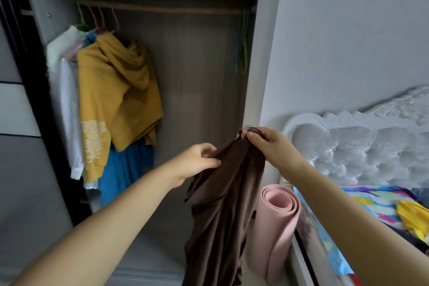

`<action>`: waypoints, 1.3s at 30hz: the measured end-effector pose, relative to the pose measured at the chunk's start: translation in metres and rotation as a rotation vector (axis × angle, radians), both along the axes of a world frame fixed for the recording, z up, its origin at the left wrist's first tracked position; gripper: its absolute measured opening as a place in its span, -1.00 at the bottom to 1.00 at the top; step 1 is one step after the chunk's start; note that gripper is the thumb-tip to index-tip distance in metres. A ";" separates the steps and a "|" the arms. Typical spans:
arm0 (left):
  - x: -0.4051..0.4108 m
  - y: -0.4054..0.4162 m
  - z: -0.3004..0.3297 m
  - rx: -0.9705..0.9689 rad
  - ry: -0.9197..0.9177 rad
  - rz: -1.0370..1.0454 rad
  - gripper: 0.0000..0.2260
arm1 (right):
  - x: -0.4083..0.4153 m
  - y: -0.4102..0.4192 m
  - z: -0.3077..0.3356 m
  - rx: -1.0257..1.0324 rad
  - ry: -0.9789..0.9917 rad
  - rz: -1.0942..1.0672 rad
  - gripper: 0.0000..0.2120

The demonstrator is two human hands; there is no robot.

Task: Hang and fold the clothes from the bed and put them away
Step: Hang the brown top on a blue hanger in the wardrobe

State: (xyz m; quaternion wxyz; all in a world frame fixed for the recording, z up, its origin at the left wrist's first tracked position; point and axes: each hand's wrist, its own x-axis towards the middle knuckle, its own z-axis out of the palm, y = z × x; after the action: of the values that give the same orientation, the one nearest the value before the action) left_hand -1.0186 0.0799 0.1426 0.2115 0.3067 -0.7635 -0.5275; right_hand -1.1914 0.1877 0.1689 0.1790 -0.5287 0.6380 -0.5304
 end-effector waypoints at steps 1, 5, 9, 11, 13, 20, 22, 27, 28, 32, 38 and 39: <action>0.011 -0.008 -0.005 -0.015 -0.031 0.032 -0.87 | 0.000 -0.005 0.001 -0.028 -0.053 0.000 -0.79; 0.041 -0.046 -0.020 -0.247 -0.294 0.217 -0.80 | 0.003 -0.025 0.002 -0.116 -0.196 0.042 -0.72; 0.066 -0.086 -0.018 -0.347 -0.588 0.392 -0.87 | 0.014 -0.051 -0.011 -0.113 -0.254 0.055 -0.76; 0.073 -0.104 -0.011 -0.199 -0.562 0.445 -0.86 | 0.016 -0.064 -0.018 -0.091 -0.209 0.058 -0.78; 0.077 -0.122 -0.003 -0.055 -0.494 0.483 -0.81 | 0.015 -0.080 -0.022 -0.083 -0.179 0.042 -0.78; 0.042 -0.183 0.015 0.706 0.486 0.467 -0.89 | -0.015 -0.145 -0.022 -0.045 0.024 -0.104 -0.76; 0.020 -0.202 0.024 0.747 0.556 0.528 -0.87 | -0.027 -0.172 -0.019 0.015 0.101 -0.117 -0.76; -0.022 -0.239 0.060 0.714 0.422 0.558 -0.73 | -0.036 -0.241 0.005 0.203 0.358 -0.039 -0.86; -0.028 -0.248 0.065 0.707 0.442 0.539 -0.74 | -0.036 -0.256 0.011 0.234 0.395 -0.030 -0.88; -0.046 -0.280 0.076 0.610 0.472 0.523 -0.80 | -0.036 -0.306 0.056 0.080 0.430 -0.128 -0.82; -0.060 -0.338 0.074 0.661 0.450 0.487 -0.79 | -0.071 -0.359 0.158 -0.192 0.665 -0.683 -0.66; -0.061 -0.347 0.074 0.664 0.442 0.485 -0.78 | -0.081 -0.362 0.169 -0.192 0.705 -0.768 -0.63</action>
State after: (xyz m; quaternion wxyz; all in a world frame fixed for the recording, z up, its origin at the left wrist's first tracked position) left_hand -1.0797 -0.2671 0.2167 0.3768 0.4077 -0.3961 -0.7313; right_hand -1.2727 -0.1747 0.3382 -0.3029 -0.4173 0.7556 -0.4039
